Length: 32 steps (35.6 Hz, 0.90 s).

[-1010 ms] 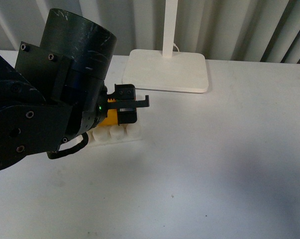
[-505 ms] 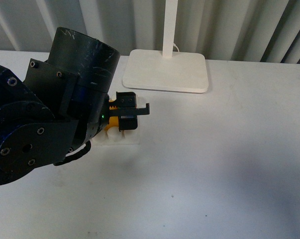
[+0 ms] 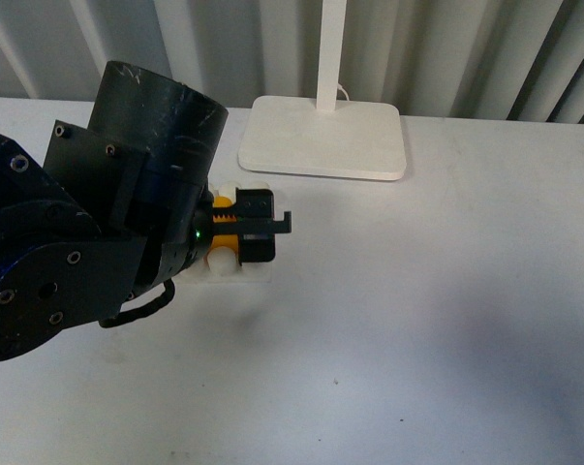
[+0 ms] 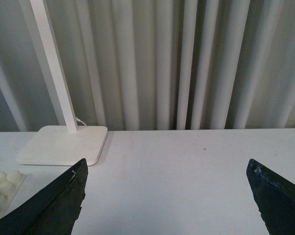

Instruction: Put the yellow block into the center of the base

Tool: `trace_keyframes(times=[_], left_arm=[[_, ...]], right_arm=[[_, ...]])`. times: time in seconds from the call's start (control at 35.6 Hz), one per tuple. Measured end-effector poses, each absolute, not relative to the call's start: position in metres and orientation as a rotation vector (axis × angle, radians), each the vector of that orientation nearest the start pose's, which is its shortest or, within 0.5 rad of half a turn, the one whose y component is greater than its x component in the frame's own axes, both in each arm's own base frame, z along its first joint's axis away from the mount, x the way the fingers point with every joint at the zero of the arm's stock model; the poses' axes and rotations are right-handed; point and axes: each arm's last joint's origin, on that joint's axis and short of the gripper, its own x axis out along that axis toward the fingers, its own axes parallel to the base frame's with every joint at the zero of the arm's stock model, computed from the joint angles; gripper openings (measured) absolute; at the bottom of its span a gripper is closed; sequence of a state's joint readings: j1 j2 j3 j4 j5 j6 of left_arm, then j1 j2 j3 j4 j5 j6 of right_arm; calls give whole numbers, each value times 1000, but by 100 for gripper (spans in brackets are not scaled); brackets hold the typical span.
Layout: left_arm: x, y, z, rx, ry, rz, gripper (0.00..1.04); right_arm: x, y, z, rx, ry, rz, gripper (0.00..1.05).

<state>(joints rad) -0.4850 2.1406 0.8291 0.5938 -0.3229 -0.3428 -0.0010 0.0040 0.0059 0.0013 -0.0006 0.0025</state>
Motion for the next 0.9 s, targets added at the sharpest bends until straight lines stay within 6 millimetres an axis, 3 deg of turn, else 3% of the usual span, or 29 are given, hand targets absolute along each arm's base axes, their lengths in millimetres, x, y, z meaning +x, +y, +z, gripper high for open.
trace_keyframes(times=[0.11, 0.34, 0.56, 0.79, 0.9], left_arm=[[315, -157, 49, -49, 677, -51, 100], [315, -142, 87, -103, 593, -42, 98], [301, -101, 119, -167, 530, -20, 98], [262, -40, 161, -269, 416, -1, 98], [250, -27, 162, -184, 193, 25, 84]], right_arm=[[98, 0, 165, 2, -3, 0, 95], [98, 0, 165, 2, -3, 0, 95], [98, 0, 165, 2, -3, 0, 95], [98, 0, 165, 2, -3, 0, 95], [98, 0, 165, 2, -3, 0, 95]])
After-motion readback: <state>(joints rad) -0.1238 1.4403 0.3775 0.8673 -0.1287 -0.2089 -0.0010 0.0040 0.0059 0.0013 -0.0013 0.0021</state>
